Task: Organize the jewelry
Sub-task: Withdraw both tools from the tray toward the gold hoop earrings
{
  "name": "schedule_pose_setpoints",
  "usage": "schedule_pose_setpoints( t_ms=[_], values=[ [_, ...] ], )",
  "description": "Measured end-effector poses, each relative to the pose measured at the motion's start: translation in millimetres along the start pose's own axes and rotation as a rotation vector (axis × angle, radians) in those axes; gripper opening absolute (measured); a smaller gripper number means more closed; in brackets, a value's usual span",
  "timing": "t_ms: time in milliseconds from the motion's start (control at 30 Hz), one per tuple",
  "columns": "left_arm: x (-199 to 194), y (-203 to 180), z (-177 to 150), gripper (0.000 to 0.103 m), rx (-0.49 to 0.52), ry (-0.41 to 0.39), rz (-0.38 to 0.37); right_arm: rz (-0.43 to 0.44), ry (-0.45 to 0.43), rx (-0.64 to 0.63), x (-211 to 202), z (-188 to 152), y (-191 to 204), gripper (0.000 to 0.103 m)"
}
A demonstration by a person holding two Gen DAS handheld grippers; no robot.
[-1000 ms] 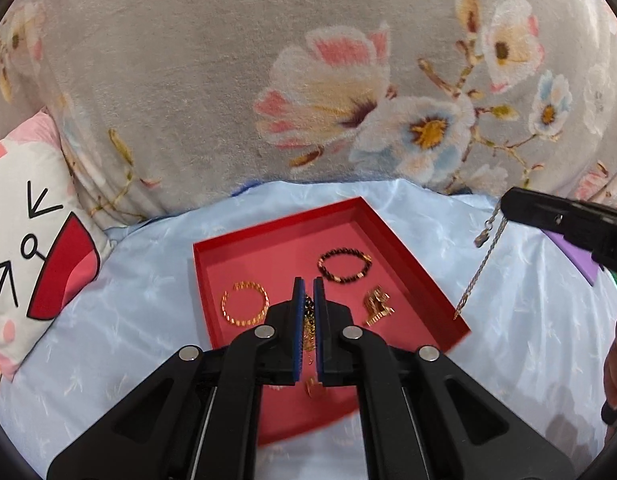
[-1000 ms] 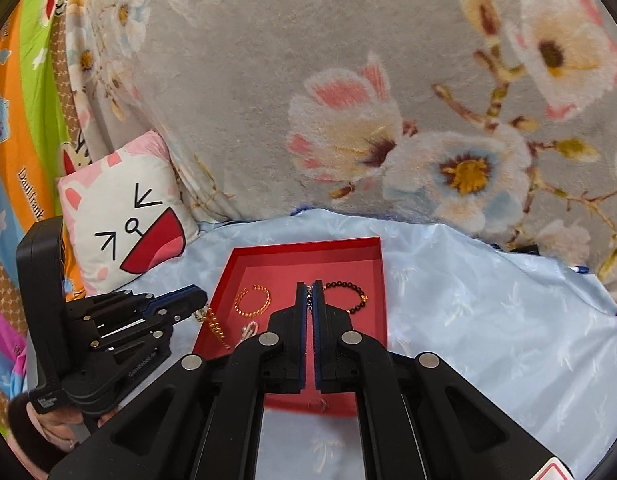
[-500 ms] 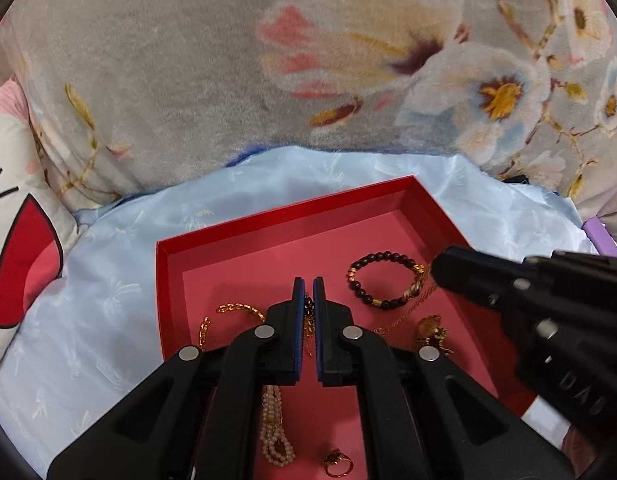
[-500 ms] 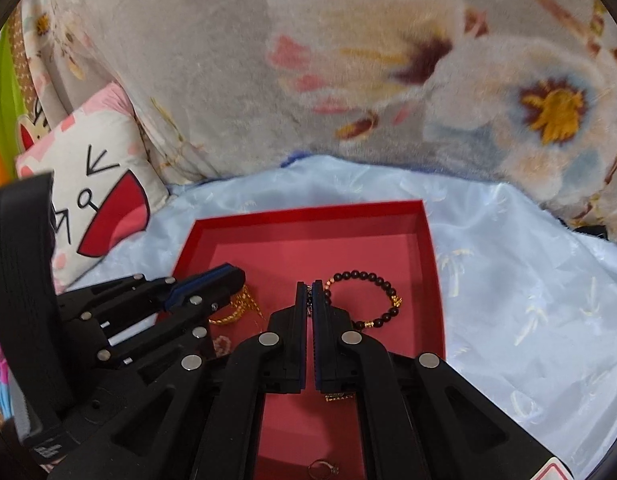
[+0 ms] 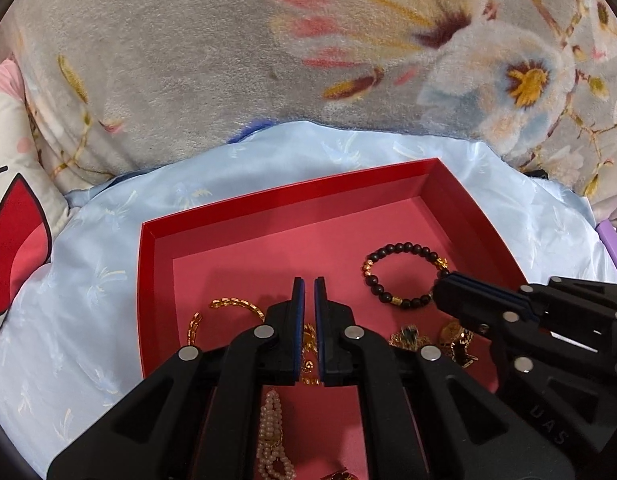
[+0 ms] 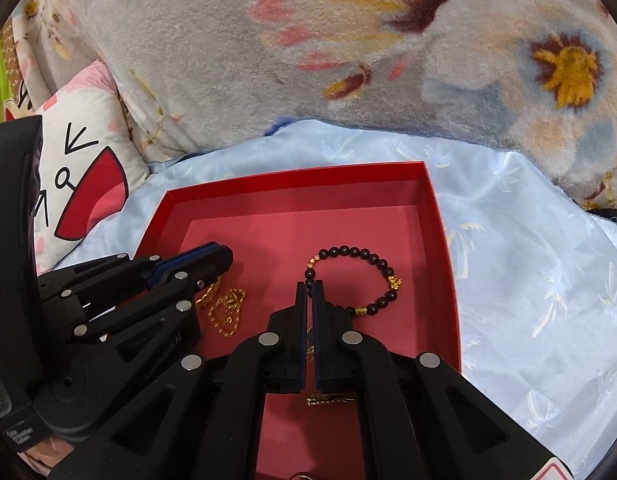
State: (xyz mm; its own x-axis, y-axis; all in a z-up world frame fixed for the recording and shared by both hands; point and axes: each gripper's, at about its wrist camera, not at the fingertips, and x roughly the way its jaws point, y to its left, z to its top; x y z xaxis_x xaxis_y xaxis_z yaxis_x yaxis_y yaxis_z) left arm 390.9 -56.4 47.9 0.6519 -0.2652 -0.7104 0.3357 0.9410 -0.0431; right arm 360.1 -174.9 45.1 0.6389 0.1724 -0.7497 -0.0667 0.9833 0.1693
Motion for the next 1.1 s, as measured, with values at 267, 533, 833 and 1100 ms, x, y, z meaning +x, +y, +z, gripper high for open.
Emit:
schedule_pose_setpoints(
  t_ms=[267, 533, 833, 1100],
  values=[
    [-36, 13, -3, 0.016, -0.032, -0.05, 0.018, 0.018, -0.08, -0.002, -52, -8, -4, 0.005],
    [-126, 8, -50, 0.034, 0.029, -0.127, 0.053, 0.002, -0.135, -0.038, -139, -63, -9, 0.007],
    [-164, -16, -141, 0.034, 0.015, -0.062, -0.029, -0.004, -0.074, -0.032, -182, -169, -9, 0.019],
    [-155, -33, -210, 0.046, -0.015, 0.028, -0.06, 0.084, 0.036, -0.08, -171, -238, 25, 0.028]
  ],
)
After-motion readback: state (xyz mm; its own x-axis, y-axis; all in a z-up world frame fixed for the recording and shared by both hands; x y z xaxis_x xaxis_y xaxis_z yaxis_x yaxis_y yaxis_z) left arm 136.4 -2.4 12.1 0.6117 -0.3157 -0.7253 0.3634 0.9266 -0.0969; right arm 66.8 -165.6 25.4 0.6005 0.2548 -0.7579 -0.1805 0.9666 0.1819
